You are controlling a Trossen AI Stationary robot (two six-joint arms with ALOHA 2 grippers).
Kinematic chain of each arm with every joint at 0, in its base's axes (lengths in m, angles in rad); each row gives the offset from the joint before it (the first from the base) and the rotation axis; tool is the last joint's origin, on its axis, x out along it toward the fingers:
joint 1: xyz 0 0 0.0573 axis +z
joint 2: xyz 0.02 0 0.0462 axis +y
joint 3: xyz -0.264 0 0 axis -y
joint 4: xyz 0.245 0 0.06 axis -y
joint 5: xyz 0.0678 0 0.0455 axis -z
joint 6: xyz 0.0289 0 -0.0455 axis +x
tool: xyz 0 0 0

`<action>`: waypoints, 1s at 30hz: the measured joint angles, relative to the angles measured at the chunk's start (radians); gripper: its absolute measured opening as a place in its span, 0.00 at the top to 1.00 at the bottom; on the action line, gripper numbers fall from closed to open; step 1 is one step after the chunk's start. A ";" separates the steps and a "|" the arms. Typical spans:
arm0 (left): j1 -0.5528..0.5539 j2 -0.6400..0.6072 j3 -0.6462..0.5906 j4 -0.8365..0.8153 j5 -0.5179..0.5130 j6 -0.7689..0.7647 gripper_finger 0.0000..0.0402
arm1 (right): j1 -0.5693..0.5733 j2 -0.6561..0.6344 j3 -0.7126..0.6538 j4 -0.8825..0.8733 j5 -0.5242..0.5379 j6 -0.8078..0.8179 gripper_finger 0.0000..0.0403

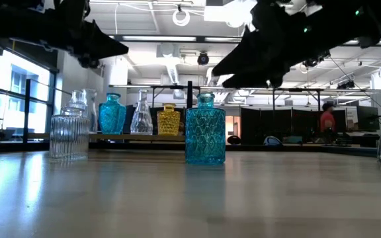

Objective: Sort vases onto shelf
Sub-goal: Put the blue vase on the shelf aligned with the other blue vase

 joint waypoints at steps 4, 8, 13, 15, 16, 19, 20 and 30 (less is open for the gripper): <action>0.013 0.000 0.000 0.014 -0.001 0.029 1.00 | -0.010 0.072 0.001 0.082 -0.001 -0.032 0.23; 0.030 0.000 0.000 0.014 -0.001 0.029 1.00 | -0.024 0.137 0.001 0.153 -0.005 -0.051 0.22; 0.043 0.000 0.000 0.019 -0.003 0.030 1.00 | -0.052 0.195 0.002 0.229 -0.015 -0.047 0.22; 0.047 0.000 0.000 0.034 -0.003 0.036 1.00 | -0.066 0.216 0.002 0.268 -0.057 -0.050 0.22; 0.049 0.000 0.000 0.041 -0.003 0.045 1.00 | -0.074 0.226 0.002 0.290 -0.081 -0.050 0.22; 0.051 -0.001 0.000 0.069 -0.003 0.080 1.00 | -0.091 0.253 0.010 0.313 -0.119 -0.050 0.26; 0.051 -0.004 0.000 0.076 -0.003 0.092 1.00 | -0.095 0.263 0.015 0.310 -0.122 -0.054 0.28; 0.051 -0.050 0.001 0.119 -0.002 0.134 1.00 | -0.101 0.320 0.101 0.303 -0.186 -0.173 0.67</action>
